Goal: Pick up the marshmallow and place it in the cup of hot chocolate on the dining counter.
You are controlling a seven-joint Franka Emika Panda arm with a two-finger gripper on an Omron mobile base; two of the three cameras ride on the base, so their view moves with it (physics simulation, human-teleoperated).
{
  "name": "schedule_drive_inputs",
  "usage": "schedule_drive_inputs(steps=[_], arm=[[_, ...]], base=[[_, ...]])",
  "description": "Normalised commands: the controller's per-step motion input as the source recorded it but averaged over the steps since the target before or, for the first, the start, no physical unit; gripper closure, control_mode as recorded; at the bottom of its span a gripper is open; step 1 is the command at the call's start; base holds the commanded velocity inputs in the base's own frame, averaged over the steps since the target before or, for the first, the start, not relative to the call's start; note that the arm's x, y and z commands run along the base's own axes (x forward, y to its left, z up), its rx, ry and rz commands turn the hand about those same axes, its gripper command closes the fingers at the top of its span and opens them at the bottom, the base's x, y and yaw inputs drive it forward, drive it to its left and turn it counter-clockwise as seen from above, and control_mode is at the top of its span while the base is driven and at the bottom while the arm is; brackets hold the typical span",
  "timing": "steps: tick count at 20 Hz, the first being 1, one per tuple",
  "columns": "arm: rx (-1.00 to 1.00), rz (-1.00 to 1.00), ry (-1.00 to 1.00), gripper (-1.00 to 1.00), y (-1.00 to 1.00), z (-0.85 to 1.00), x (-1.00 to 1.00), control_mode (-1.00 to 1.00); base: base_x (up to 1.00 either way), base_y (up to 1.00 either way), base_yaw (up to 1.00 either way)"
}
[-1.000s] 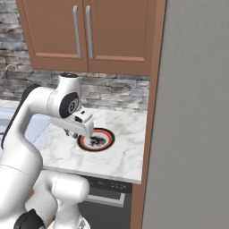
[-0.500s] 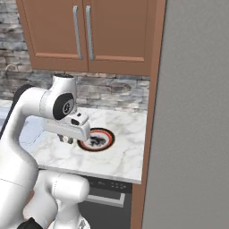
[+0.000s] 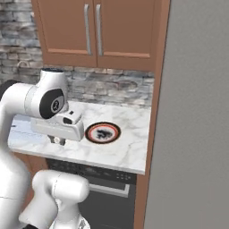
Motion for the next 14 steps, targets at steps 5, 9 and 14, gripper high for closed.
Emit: schedule_drive_inputs(steps=[5, 9, 14], arm=[[0.00, 0.00, 0.00, 1.00, 0.00, 0.00, 0.00, 1.00], [0.00, 0.00, 0.00, 1.00, 0.00, 0.00, 0.00, 1.00], [0.00, 0.00, 0.00, 1.00, 0.00, 0.00, 0.00, 1.00]], base=[[-0.71, 0.12, 0.26], [-0.30, 0.76, 0.47], [0.00, 0.38, 0.89]])
